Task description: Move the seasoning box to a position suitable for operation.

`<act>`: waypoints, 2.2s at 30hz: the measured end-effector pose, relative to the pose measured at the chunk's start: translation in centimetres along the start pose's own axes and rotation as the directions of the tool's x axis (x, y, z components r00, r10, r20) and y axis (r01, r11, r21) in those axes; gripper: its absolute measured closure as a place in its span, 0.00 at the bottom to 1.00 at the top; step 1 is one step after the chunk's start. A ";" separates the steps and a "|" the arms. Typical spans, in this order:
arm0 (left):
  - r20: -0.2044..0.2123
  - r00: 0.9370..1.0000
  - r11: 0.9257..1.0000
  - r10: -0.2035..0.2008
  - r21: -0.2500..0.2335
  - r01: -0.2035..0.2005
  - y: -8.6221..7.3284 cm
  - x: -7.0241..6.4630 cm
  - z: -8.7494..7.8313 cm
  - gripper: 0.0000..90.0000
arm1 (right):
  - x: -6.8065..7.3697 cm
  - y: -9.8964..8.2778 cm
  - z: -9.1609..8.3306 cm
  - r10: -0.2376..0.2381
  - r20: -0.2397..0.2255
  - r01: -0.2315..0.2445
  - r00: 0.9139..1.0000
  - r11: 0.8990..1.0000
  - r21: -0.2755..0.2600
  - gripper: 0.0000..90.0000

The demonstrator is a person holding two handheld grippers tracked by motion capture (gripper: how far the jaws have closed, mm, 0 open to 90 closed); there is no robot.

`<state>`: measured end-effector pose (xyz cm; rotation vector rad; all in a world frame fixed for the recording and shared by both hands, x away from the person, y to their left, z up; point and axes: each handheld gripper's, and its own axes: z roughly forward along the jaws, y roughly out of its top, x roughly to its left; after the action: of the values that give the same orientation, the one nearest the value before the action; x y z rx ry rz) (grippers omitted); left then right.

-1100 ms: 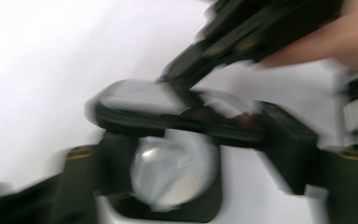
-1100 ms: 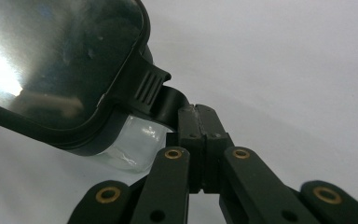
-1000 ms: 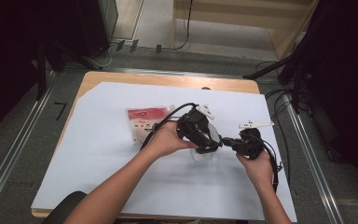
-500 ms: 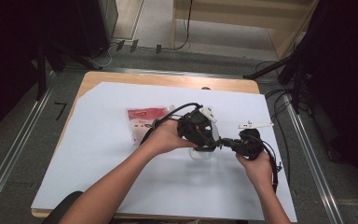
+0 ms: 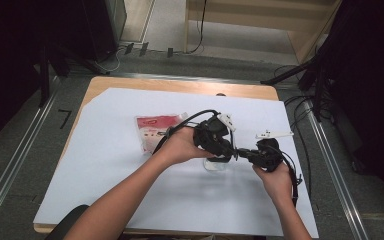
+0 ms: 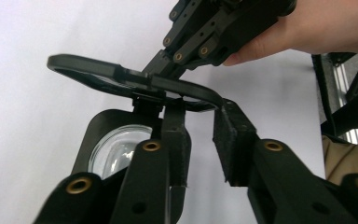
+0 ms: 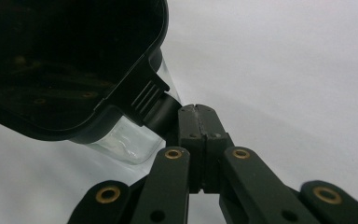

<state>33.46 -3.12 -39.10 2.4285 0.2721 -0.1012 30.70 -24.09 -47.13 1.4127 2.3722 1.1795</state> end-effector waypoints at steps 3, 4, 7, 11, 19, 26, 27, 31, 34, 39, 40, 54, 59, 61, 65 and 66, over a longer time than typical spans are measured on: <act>0.013 1.000 1.000 0.004 0.001 -0.004 0.2 0.1 0.1 0.88 | 0.0 0.0 0.0 0.003 -0.001 -0.003 1.000 1.000 -0.001 1.00; 0.014 1.000 1.000 0.008 0.004 -0.008 0.3 0.0 0.1 0.89 | 0.0 0.0 0.0 0.005 -0.001 -0.005 1.000 1.000 0.001 1.00; 0.016 1.000 1.000 0.011 0.000 -0.011 0.5 -0.1 0.3 0.91 | 0.0 -0.1 0.0 0.009 -0.004 -0.009 1.000 1.000 -0.002 1.00; 0.027 0.999 1.000 0.016 -0.002 -0.016 0.8 -0.1 0.6 0.91 | 0.0 -0.2 0.0 0.013 -0.008 -0.013 1.000 1.000 -0.006 1.00; 0.065 0.998 1.000 0.011 -0.003 -0.011 1.0 0.4 0.9 0.91 | 0.0 -0.3 -0.1 0.019 -0.011 -0.019 1.000 1.000 -0.004 1.00; 0.070 0.998 1.000 -0.007 -0.017 0.008 0.9 0.5 0.9 0.88 | -0.1 -0.4 -0.1 0.028 -0.021 -0.028 0.999 1.000 0.000 1.00; 0.076 0.997 1.000 -0.007 -0.017 0.008 0.9 0.6 0.7 0.88 | -0.1 -0.4 -0.1 0.031 -0.020 -0.031 0.999 1.000 0.001 1.00; 0.068 0.997 0.999 -0.022 -0.034 0.024 0.7 0.7 -0.1 0.83 | -0.2 -0.4 -0.1 0.027 -0.020 -0.027 0.999 1.000 0.001 1.00; 0.060 0.998 0.998 -0.027 -0.053 0.030 0.2 0.7 -0.9 0.79 | -0.3 -0.4 -0.4 0.033 -0.018 -0.033 0.999 0.999 -0.007 1.00; 0.068 0.996 0.995 -0.057 -0.080 0.062 -0.8 0.7 -2.0 0.70 | -0.2 -0.6 -1.2 0.046 -0.027 -0.047 0.999 0.999 -0.028 0.95; 0.069 0.995 0.993 -0.070 -0.089 0.076 -0.9 0.7 -2.1 0.68 | -0.2 -0.7 -1.3 0.049 -0.034 -0.050 0.998 0.998 -0.028 0.93; 0.059 0.994 0.990 -0.091 -0.103 0.096 -4.0 -0.3 -4.1 0.54 | 1.9 -2.5 -3.0 0.032 -0.105 -0.037 0.994 0.998 -0.049 0.69; 0.049 0.995 0.990 -0.091 -0.108 0.096 -5.2 -0.6 -5.0 0.52 | 3.1 -3.3 -3.2 0.007 -0.120 -0.014 0.993 0.998 -0.064 0.67; 0.041 0.995 0.990 -0.093 -0.104 0.097 -5.5 -0.7 -5.2 0.52 | 3.6 -3.5 -3.2 -0.005 -0.124 -0.004 0.992 0.997 -0.072 0.65; 0.038 0.993 0.987 -0.109 -0.113 0.113 -6.4 -0.6 -5.7 0.52 | 4.5 -3.6 -3.1 -0.061 -0.117 0.052 0.991 0.996 -0.078 0.61; 0.038 0.993 0.987 -0.115 -0.109 0.118 -6.6 -0.5 -5.8 0.52 | 4.6 -3.5 -3.0 -0.071 -0.112 0.063 0.991 0.995 -0.075 0.60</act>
<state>31.48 5.45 -38.74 2.2981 0.3953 -0.1714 24.32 -23.03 -46.29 1.2660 2.4054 1.3473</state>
